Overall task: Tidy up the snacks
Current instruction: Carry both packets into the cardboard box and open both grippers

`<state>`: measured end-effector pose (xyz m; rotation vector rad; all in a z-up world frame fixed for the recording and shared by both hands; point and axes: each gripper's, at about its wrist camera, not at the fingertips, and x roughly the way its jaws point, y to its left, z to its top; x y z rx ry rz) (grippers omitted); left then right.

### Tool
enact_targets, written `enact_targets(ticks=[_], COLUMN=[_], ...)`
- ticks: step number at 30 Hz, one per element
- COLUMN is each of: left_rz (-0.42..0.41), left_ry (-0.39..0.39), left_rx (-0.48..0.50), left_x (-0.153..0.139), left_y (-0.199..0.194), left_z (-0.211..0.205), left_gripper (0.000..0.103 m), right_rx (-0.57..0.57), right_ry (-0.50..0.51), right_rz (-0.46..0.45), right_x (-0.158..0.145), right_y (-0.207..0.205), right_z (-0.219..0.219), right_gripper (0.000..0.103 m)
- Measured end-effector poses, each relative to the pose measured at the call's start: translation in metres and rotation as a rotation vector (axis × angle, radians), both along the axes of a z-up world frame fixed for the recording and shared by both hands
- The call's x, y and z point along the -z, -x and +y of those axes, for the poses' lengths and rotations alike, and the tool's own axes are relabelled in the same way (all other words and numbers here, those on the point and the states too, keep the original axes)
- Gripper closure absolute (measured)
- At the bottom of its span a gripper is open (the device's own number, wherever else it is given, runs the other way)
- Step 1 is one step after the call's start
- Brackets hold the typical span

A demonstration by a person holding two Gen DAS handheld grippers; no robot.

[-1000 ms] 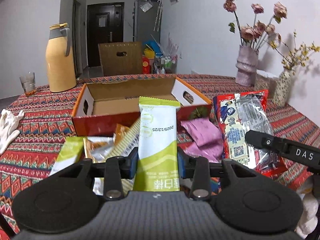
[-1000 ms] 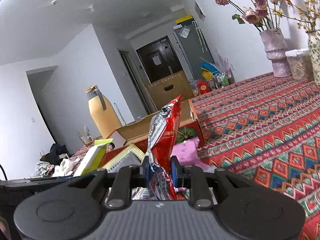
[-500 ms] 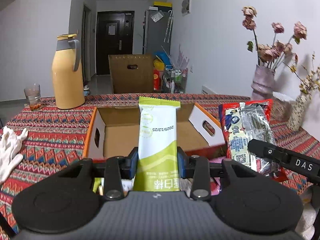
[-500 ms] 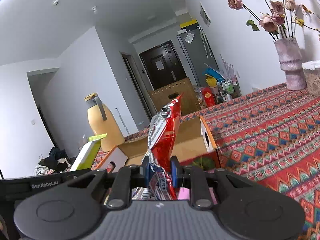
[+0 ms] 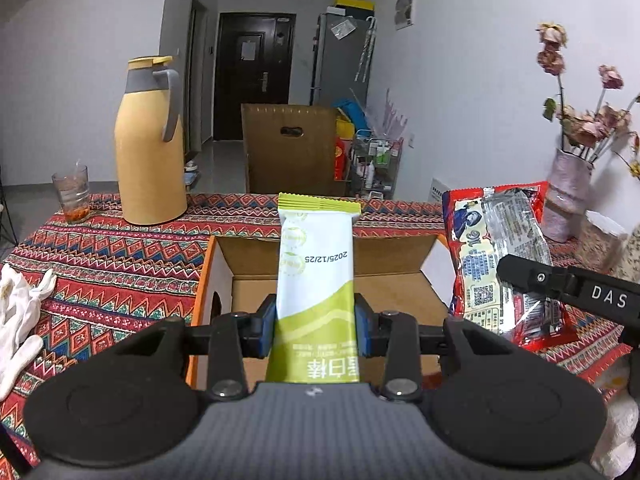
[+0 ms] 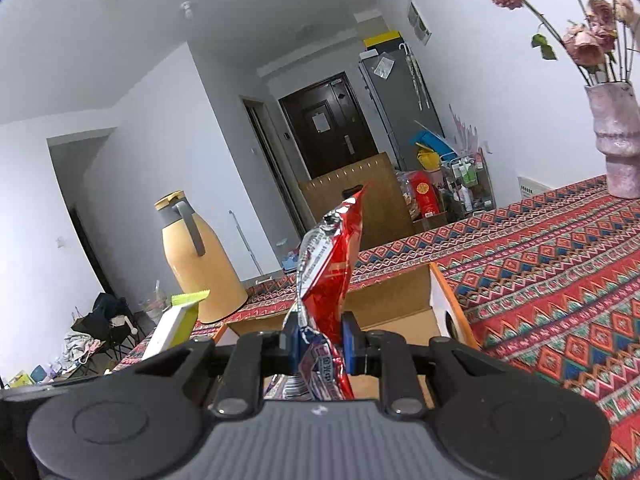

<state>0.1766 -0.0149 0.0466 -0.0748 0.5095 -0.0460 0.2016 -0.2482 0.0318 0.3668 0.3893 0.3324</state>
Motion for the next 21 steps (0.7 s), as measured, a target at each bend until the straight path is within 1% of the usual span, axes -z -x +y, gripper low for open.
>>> enact_targets(ticks=[8, 16, 21], left_rz=[0.025, 0.034, 0.068], left_ry=[0.025, 0.058, 0.065], left_rx=[-0.023, -0.04, -0.035], left_x=[0.01, 0.028, 0.039], left_y=[-0.034, -0.053, -0.06], left_z=[0.008, 0.017, 0.019], left_gripper=[0.065, 0.065, 0.065], right_rx=[0.01, 0.022, 0.017], right_ry=[0.022, 0.022, 0.025], right_rz=[0.047, 0.097, 0.143], right_x=[0.015, 0.041, 0.051], right_y=[-0.04, -0.06, -0.068], right_z=[0.018, 0.019, 0.021], right_gripper=[0.083, 0.083, 0.083])
